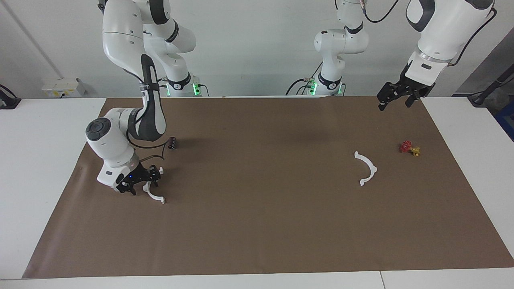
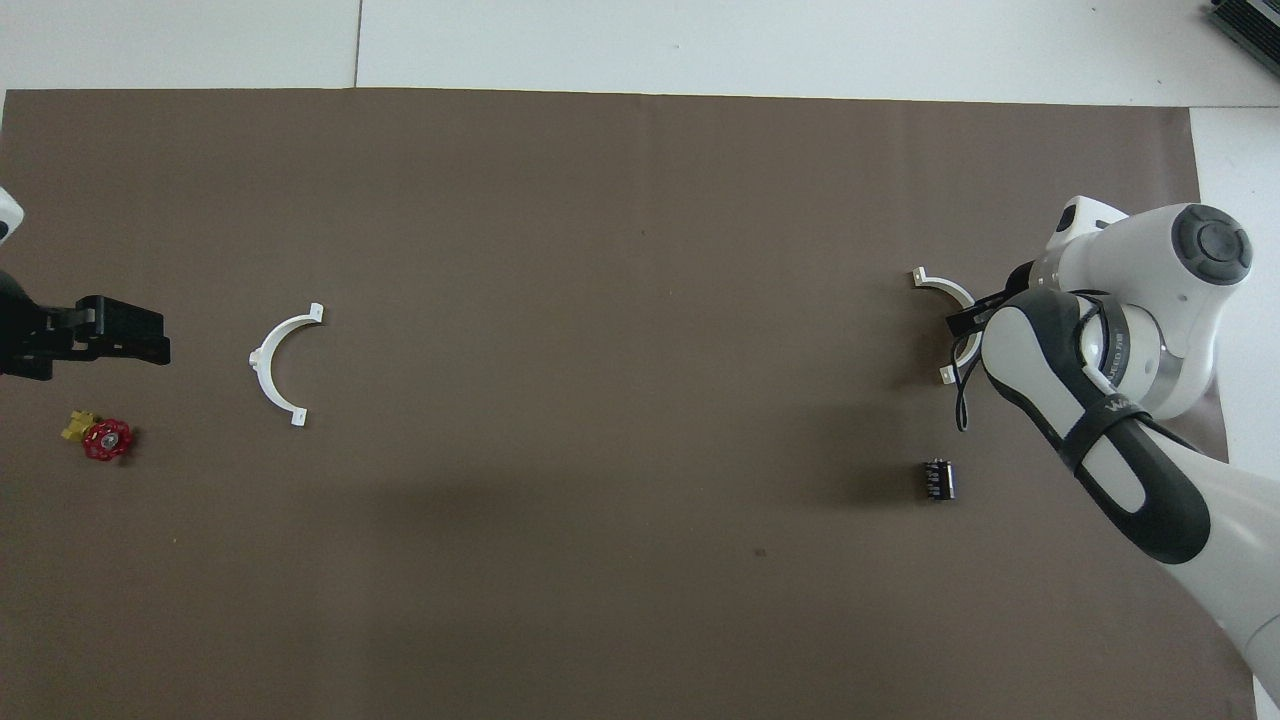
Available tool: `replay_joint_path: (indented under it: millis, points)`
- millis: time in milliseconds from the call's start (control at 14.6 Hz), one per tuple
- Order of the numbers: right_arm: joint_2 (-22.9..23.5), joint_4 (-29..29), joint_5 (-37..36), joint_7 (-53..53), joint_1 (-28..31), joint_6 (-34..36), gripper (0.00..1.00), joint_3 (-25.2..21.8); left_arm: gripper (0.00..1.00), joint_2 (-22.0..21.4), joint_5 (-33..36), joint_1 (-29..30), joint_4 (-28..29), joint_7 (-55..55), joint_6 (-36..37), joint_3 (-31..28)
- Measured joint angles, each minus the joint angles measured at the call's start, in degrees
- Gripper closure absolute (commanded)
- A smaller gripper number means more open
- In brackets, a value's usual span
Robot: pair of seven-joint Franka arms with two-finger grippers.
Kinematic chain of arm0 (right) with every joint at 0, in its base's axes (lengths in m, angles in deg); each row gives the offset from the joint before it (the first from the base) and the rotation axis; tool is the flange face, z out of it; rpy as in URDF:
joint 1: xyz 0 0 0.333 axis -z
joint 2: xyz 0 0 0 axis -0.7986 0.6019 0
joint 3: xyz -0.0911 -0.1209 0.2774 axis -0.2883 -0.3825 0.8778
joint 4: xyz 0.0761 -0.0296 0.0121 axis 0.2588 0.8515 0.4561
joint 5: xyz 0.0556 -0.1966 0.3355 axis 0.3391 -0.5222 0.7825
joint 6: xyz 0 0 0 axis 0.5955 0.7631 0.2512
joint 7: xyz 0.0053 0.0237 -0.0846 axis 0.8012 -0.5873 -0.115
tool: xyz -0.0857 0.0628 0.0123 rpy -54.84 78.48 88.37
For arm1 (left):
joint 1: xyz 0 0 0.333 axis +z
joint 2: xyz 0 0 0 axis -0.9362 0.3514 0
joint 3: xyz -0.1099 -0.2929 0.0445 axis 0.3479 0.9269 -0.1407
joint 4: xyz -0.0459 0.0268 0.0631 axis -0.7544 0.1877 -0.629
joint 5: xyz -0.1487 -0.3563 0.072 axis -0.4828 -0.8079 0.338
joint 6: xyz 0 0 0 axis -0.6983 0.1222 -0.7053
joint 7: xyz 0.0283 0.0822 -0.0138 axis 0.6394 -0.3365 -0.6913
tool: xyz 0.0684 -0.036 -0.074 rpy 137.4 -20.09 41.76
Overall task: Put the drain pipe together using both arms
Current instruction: 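Grasp the white clamp half with the right gripper and lift it, then carry the clamp half toward the table center with the right gripper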
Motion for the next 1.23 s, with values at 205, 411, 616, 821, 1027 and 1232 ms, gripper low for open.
replay_joint_path:
  millis: [205, 411, 616, 821, 1027, 1232]
  points:
    - [-0.1, 0.6, 0.1, 2.1, 0.1, -1.9, 1.0, -0.1, 0.0, 0.0, 0.0, 0.0, 0.0, 0.0, 0.0, 0.0]
    - [-0.1, 0.6, 0.2, 2.2, 0.2, -2.1, 1.0, -0.3, 0.0, 0.0, 0.0, 0.0, 0.0, 0.0, 0.0, 0.0]
    - [-0.1, -0.6, 0.3, 0.1, -0.2, 0.7, 1.0, 0.0, 0.0, 0.0, 0.0, 0.0, 0.0, 0.0, 0.0, 0.0]
    - [-0.5, -4.4, 0.3, -10.9, -3.8, 6.5, 1.0, 0.3, 0.0, 0.0, 0.0, 0.0, 0.0, 0.0, 0.0, 0.0]
    - [-1.1, -5.8, 0.3, -24.3, -10.3, 8.1, 1.0, 0.3, 0.0, 0.0, 0.0, 0.0, 0.0, 0.0, 0.0, 0.0]
    - [-1.1, -5.9, 0.2, -36.2, -17.3, 8.1, 1.0, 0.4, 0.0, 0.0, 0.0, 0.0, 0.0, 0.0, 0.0, 0.0]
